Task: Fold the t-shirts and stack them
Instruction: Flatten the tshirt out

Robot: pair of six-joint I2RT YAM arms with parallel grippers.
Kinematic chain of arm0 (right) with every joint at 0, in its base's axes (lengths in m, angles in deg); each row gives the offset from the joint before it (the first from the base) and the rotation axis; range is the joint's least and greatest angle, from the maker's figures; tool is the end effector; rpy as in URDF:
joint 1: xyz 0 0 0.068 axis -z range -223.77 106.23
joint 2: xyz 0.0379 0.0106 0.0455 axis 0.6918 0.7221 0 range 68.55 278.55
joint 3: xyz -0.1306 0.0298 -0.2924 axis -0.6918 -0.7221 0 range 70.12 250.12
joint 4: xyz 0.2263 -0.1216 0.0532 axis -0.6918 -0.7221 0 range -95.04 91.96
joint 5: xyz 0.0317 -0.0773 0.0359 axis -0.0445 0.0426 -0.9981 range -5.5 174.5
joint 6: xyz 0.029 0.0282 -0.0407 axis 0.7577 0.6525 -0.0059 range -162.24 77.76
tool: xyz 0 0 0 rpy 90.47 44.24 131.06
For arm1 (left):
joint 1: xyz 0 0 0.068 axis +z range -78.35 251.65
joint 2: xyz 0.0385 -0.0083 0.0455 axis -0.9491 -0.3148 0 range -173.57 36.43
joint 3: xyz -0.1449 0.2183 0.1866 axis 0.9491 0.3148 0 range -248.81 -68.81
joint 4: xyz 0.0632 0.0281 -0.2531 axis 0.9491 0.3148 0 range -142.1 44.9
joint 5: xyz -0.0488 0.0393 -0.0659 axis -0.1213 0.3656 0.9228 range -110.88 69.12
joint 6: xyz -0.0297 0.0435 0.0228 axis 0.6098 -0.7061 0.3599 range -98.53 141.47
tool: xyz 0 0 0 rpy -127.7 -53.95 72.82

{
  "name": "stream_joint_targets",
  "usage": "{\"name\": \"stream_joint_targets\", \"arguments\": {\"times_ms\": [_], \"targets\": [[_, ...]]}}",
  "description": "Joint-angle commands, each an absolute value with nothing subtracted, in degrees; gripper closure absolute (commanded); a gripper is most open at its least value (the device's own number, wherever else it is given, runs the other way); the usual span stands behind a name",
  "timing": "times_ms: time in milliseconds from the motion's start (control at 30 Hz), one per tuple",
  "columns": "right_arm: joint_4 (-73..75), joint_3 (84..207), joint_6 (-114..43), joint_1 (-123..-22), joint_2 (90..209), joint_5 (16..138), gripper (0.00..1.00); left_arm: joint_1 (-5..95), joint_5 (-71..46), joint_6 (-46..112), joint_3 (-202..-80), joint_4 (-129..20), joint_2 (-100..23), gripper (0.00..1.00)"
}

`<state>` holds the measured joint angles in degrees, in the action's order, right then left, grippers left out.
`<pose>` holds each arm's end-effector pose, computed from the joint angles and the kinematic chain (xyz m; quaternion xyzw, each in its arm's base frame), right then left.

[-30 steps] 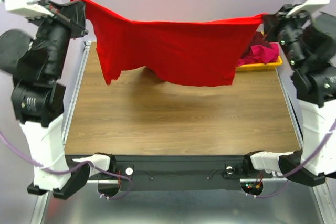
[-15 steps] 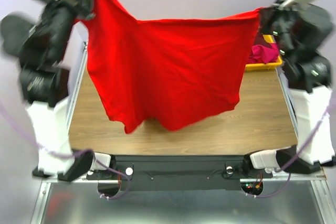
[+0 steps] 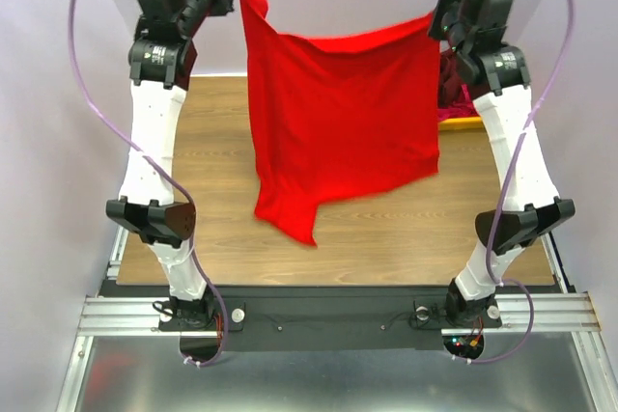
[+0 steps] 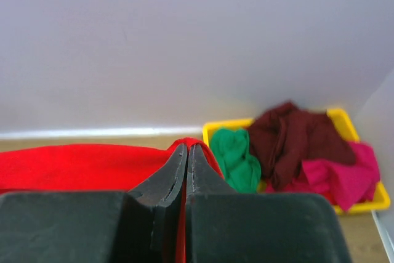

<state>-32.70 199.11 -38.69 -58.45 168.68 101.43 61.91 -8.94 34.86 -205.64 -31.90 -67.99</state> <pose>0.3649 0.0832 0.5826 0.0271 0.7400 -0.0028 0.6721 0.3779 -0.0734 0.6243 0.0611 0.6268 -0.2192 0.7452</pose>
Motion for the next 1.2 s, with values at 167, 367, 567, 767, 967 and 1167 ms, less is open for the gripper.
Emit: {"name": "stream_joint_targets", "arguments": {"times_ms": [167, 367, 567, 767, 967, 1167], "targets": [[-25.47, 204.96, -38.9, -58.36, 160.05, 101.2, 1.0, 62.86, -6.82, 32.9, -207.68, -50.52, -51.57, 1.0], [-25.38, 199.94, -39.78, -58.36, 151.01, 98.83, 1.0, 62.86, -3.49, 31.23, -201.19, -50.26, -44.09, 1.0], [-25.55, 193.18, -37.59, -58.36, 141.77, 95.67, 1.0, 62.86, -1.55, 29.12, -195.99, -43.68, -35.91, 1.0], [-27.57, 192.46, -33.45, -58.36, 136.66, 91.01, 1.0, 62.86, -1.9, 27.19, -198.0, -34.18, -32.13, 1.0], [-30.56, 197.47, -29.23, -58.36, 136.66, 91.26, 1.0, 62.86, -2.25, 26.4, -204.15, -31.19, -32.91, 1.0], [-30.74, 195.21, -28.17, -58.36, 137.71, 98.1, 1.0, 62.86, 2.21, 27.27, -199.43, -33.3, -36.51, 1.0]]}}
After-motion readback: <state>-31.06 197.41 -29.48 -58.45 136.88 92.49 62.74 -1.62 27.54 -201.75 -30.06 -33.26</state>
